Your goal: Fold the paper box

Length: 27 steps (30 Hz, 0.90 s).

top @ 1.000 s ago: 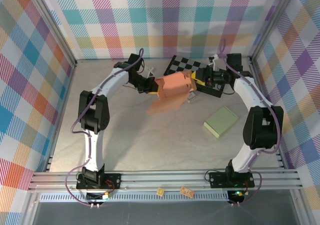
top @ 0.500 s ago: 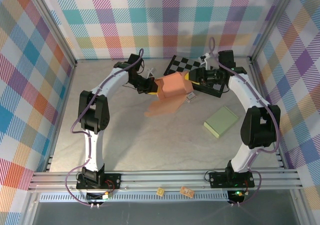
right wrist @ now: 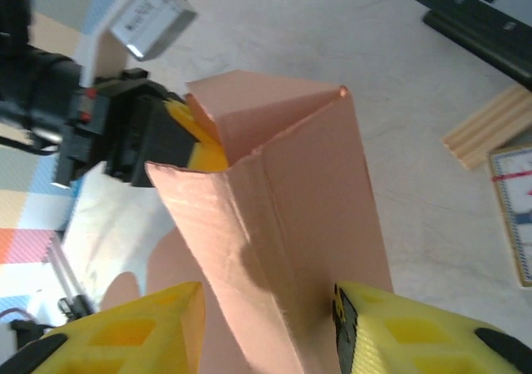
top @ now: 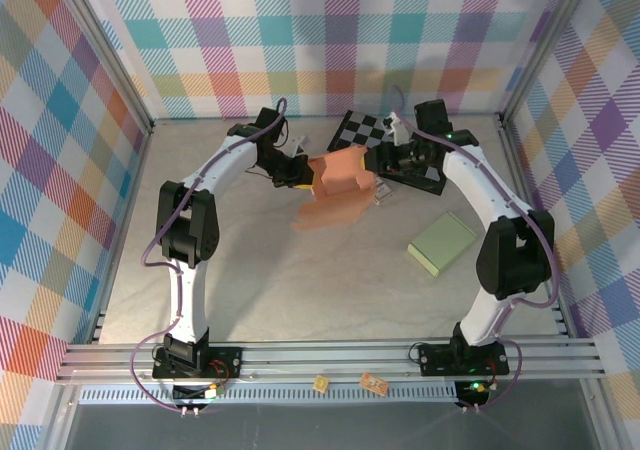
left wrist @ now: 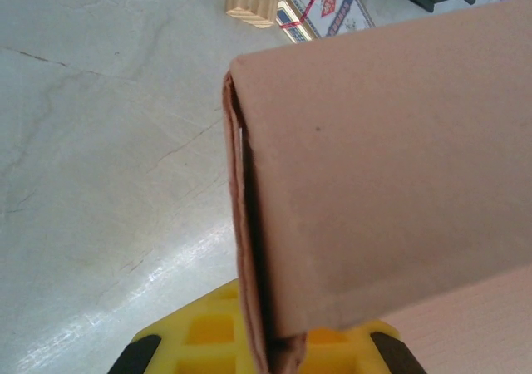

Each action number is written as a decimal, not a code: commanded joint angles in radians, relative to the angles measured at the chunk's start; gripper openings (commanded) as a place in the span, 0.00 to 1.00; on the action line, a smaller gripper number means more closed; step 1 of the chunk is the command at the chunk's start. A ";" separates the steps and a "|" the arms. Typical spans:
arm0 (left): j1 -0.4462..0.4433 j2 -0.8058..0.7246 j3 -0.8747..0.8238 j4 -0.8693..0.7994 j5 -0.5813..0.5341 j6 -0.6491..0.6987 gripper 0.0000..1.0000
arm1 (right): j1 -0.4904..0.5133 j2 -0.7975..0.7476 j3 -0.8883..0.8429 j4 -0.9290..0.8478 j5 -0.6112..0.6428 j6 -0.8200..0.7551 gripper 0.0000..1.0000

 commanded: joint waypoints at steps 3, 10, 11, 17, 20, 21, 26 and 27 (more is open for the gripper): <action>-0.015 -0.035 0.021 -0.025 -0.011 -0.008 0.00 | 0.055 0.026 0.058 -0.066 0.229 -0.052 0.44; -0.036 -0.040 0.029 -0.036 -0.034 0.000 0.00 | 0.132 0.074 0.112 -0.106 0.453 -0.064 0.41; -0.039 -0.040 0.030 -0.038 -0.039 0.000 0.00 | 0.140 0.083 0.120 -0.113 0.485 -0.060 0.40; -0.053 -0.043 0.036 -0.046 -0.068 -0.012 0.00 | 0.201 0.141 0.198 -0.192 0.731 -0.033 0.30; -0.062 -0.046 0.035 -0.042 -0.079 -0.026 0.00 | 0.228 0.161 0.222 -0.221 0.826 -0.010 0.22; -0.066 -0.048 0.035 -0.042 -0.085 -0.032 0.00 | 0.237 0.165 0.225 -0.225 0.858 -0.001 0.16; -0.075 -0.050 0.040 -0.042 -0.091 -0.042 0.00 | 0.262 0.175 0.232 -0.238 0.956 0.016 0.00; -0.077 -0.051 0.040 -0.042 -0.092 -0.043 0.00 | 0.264 0.177 0.237 -0.241 0.965 0.016 0.00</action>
